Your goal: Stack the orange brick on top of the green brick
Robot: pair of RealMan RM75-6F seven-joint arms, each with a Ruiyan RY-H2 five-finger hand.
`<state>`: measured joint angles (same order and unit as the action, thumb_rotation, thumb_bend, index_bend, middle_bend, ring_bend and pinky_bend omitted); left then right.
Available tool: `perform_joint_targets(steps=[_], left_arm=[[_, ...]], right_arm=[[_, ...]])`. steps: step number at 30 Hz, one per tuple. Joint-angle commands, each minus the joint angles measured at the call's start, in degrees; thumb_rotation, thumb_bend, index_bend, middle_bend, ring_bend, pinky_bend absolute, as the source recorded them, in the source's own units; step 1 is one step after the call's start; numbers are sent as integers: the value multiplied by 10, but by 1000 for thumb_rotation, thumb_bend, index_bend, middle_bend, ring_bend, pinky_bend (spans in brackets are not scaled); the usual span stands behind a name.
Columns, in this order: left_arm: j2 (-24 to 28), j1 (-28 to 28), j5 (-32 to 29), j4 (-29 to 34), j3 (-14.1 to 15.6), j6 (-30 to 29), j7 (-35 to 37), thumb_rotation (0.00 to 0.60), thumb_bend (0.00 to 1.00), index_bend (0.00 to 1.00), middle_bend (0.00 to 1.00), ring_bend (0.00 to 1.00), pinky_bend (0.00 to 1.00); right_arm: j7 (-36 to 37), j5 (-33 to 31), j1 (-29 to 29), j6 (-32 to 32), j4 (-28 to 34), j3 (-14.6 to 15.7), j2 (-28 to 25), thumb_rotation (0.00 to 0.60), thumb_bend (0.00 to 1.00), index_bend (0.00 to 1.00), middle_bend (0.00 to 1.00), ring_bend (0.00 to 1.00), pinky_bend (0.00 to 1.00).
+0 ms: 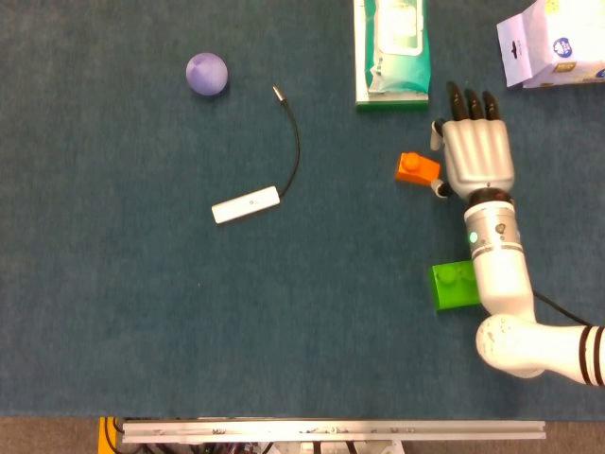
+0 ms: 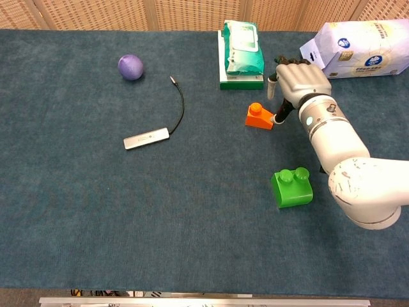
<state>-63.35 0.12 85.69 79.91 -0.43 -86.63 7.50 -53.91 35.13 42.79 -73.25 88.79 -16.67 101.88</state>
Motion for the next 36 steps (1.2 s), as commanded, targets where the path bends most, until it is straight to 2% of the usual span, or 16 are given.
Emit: perform_joint_targets(steps=[1, 10, 15, 21, 25, 27, 36], left_arm=[[0, 0, 0, -1, 0, 0, 1, 600, 0, 584, 465, 443, 537], [0, 1, -3, -3, -1, 1, 4, 600, 0, 597, 465, 443, 537], [0, 2, -3, -4, -1, -1, 8, 600, 0, 679, 465, 443, 537], [2, 4, -3, -5, 0, -1, 12, 600, 0, 725, 470, 444, 537], [8, 4, 2, -2, 3, 0, 23, 600, 0, 820, 583, 461, 539], [9, 5, 4, -4, 4, -1, 22, 600, 0, 857, 593, 463, 539], [9, 5, 2, -7, 3, 0, 26, 600, 0, 824, 592, 463, 539]], right_arm=[[0, -5, 3, 4, -5, 0, 3, 600, 98, 481, 37, 0, 0], [-3, -19, 13, 11, -20, 1, 11, 600, 99, 481, 37, 0, 0], [-3, -26, 19, 16, -29, 0, 15, 600, 99, 481, 37, 0, 0], [-3, -32, 26, 20, -37, -1, 20, 600, 99, 481, 37, 0, 0], [-8, -42, 30, 25, -45, 0, 24, 600, 98, 481, 37, 0, 0], [-7, -45, 32, 27, -48, -2, 25, 600, 99, 481, 37, 0, 0], [-2, -54, 38, 34, -62, -5, 30, 600, 102, 481, 37, 0, 0]])
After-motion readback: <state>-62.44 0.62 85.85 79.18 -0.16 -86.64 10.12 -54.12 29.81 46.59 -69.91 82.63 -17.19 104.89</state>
